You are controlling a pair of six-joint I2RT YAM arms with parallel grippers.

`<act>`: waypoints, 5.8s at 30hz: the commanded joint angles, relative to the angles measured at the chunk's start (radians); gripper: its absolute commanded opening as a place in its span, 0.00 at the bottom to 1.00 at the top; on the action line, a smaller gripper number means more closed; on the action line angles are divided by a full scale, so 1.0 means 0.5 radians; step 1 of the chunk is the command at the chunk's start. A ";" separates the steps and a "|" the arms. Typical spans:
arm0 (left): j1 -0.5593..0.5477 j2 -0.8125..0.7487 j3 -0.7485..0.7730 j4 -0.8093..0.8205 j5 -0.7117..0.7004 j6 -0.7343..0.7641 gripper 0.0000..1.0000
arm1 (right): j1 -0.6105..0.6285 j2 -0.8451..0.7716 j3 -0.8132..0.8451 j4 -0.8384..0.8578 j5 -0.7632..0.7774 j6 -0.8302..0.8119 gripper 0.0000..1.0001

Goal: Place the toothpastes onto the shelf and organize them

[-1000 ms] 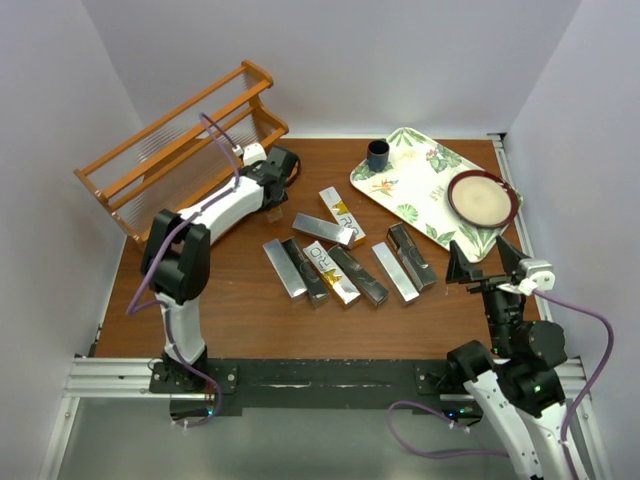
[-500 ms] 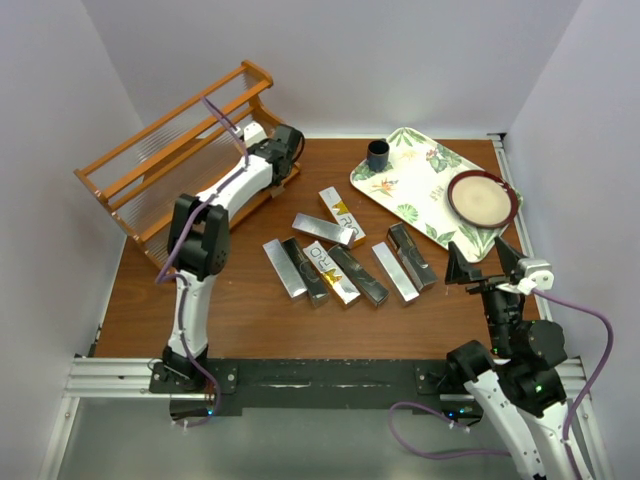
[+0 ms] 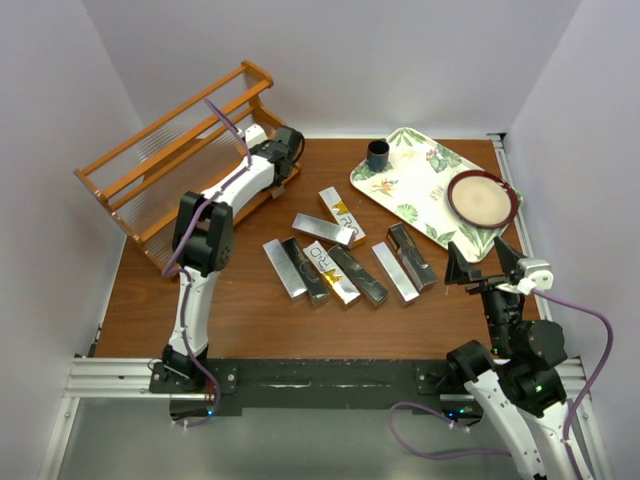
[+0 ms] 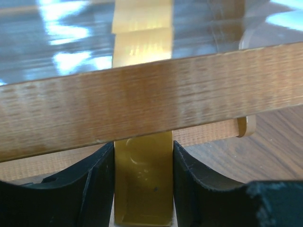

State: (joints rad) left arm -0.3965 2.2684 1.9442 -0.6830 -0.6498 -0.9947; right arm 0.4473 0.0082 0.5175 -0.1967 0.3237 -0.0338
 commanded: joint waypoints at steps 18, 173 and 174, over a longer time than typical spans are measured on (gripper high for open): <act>0.005 -0.324 -0.277 0.344 0.075 0.164 0.93 | 0.014 -0.059 0.042 0.019 0.025 -0.006 0.99; -1.185 -2.562 -2.661 2.078 0.582 1.238 1.00 | 0.185 2.389 0.711 0.430 -0.608 2.224 0.29; -1.243 -2.531 -2.643 2.084 0.573 1.213 1.00 | 0.185 2.349 0.702 0.436 -0.601 2.236 0.29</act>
State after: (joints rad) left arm -0.9489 0.9619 0.5598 0.2344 -0.2474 -0.3340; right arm 0.5484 1.2568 0.8936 -0.1253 0.0231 0.9520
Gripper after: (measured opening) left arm 0.996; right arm 0.516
